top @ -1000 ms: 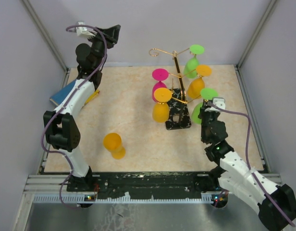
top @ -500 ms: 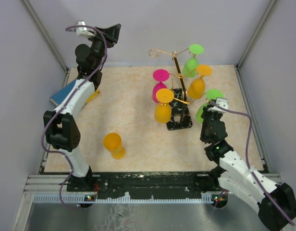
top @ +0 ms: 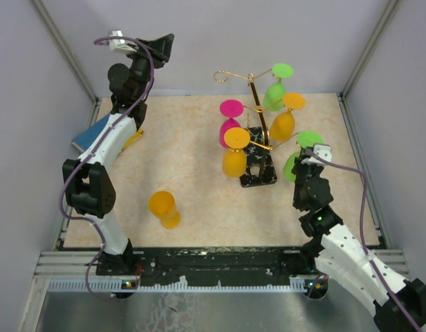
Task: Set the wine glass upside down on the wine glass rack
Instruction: Turn the wine glass upside down at the wine rack.
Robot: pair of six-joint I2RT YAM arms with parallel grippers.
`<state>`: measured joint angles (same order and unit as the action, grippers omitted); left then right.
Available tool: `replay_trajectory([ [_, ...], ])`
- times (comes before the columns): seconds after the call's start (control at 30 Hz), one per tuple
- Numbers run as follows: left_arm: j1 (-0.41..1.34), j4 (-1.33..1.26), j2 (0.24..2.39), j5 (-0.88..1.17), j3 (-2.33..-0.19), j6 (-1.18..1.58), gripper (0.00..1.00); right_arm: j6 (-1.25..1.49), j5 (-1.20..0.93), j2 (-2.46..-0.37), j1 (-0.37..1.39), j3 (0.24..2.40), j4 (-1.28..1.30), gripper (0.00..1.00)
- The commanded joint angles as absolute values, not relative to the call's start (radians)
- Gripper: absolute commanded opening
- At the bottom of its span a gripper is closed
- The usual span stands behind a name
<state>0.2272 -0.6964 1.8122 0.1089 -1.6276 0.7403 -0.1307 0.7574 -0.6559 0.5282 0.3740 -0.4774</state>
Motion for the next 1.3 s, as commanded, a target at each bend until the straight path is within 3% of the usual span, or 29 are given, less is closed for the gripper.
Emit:
replay_trajectory([
  [0.0,0.221,-0.736,1.796,0.118,-1.621,0.741,0.56,-0.129,0.732,-0.591,0.531,0.391,-0.395,0.00],
  [0.33,0.222,-0.738,1.789,0.107,-1.608,0.744,0.56,-0.123,0.568,-0.532,0.531,0.397,-0.263,0.00],
  [0.57,0.222,-0.731,1.766,0.090,-1.586,0.717,0.56,-0.124,0.491,-0.613,0.530,0.404,-0.338,0.02],
  [0.9,0.222,-0.714,1.747,0.084,-1.575,0.666,0.56,-0.117,0.497,-0.553,0.531,0.418,-0.267,0.31],
  [1.07,0.222,-0.635,1.729,0.076,-1.598,0.615,0.56,-0.133,0.503,-0.470,0.531,0.472,-0.113,0.45],
  [1.27,0.225,-0.506,1.707,0.063,-1.650,0.512,0.57,-0.156,0.510,-0.388,0.531,0.585,0.120,0.56],
])
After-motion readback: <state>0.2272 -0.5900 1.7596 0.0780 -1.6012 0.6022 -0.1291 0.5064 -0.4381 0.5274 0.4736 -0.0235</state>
